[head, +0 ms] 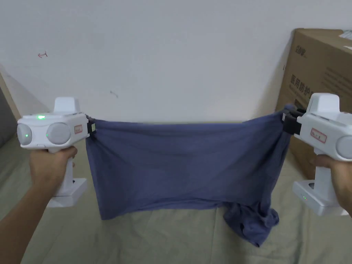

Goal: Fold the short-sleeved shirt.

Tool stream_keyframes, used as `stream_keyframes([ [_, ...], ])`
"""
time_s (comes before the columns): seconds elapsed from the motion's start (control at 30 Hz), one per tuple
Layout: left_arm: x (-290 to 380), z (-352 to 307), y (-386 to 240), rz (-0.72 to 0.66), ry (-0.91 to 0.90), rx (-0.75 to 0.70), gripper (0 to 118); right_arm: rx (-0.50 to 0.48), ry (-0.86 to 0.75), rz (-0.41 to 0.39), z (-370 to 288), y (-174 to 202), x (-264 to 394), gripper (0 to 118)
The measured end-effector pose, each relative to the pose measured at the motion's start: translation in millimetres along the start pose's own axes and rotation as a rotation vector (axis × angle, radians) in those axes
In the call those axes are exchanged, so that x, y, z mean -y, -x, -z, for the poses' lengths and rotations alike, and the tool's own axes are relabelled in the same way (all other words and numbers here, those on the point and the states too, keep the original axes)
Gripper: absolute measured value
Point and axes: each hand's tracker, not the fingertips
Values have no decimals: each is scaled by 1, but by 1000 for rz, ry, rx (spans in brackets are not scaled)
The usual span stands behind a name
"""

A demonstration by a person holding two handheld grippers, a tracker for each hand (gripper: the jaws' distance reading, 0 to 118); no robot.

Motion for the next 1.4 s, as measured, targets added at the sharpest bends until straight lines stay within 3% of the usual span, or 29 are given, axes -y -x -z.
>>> stream_keyframes([
  [0.3,109,-52,11,-53,130,38,0,-56,125,92,-63,-14,100,3],
  [0.6,205,-139,24,-82,244,43,0,-84,215,165,-167,-12,172,3],
  [1.03,322,-235,38,-103,385,19,0,-61,397,239,-292,-7,271,3],
  [1.4,394,-251,41,-75,522,-14,0,23,609,275,-315,5,339,3],
])
